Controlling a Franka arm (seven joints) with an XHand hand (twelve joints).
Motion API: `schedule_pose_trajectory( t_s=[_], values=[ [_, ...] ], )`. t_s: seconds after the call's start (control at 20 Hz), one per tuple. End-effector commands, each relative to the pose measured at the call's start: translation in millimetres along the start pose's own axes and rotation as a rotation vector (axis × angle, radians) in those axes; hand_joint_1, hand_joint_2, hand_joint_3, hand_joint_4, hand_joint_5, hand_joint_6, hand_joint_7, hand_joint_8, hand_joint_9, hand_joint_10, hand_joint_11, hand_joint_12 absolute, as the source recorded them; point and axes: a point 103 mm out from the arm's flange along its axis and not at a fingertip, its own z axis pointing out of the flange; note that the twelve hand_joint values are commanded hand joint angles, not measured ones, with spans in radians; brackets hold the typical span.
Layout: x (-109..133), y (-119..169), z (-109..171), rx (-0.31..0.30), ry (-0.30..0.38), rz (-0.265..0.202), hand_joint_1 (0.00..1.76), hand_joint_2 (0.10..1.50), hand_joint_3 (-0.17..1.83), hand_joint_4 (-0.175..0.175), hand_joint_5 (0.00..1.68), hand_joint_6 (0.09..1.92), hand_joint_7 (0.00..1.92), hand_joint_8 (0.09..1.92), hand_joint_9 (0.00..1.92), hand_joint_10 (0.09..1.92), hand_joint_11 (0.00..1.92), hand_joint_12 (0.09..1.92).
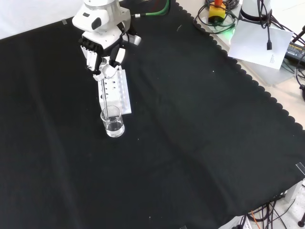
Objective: Stir in the beaker to the left of the white test tube rack with the glass rod.
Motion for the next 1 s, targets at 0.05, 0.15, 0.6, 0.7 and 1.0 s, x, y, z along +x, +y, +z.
schedule_pose_trajectory(
  t_s=[0.05, 0.15, 0.6, 0.7, 1.0],
  values=[
    [23.4, -4.1, 2.9, 0.023, -0.021, -0.018, 1.3, 0.9, 0.34, -0.175, 1.05, 0.65, 1.13, 1.11, 1.67, 0.84, 1.65, 0.67],
    [29.9, -2.3, 3.5, 0.028, -0.019, -0.022, 1.3, 0.9, 0.34, -0.175, 1.05, 0.65, 1.13, 1.11, 1.67, 0.84, 1.65, 0.67],
    [35.7, 22.7, 10.9, 0.011, -0.011, -0.035, 1.3, 0.91, 0.33, -0.175, 1.05, 0.65, 1.13, 1.11, 1.67, 0.84, 1.65, 0.67],
    [25.4, 20.9, 6.9, -0.006, 0.001, -0.049, 1.3, 0.91, 0.33, -0.175, 1.05, 0.65, 1.13, 1.11, 1.67, 0.84, 1.65, 0.67],
    [6.3, -0.7, -1.8, 0.01, -0.027, 0.013, 1.3, 0.92, 0.32, -0.175, 1.05, 0.64, 1.13, 1.11, 1.67, 0.84, 1.65, 0.67]
  ],
)
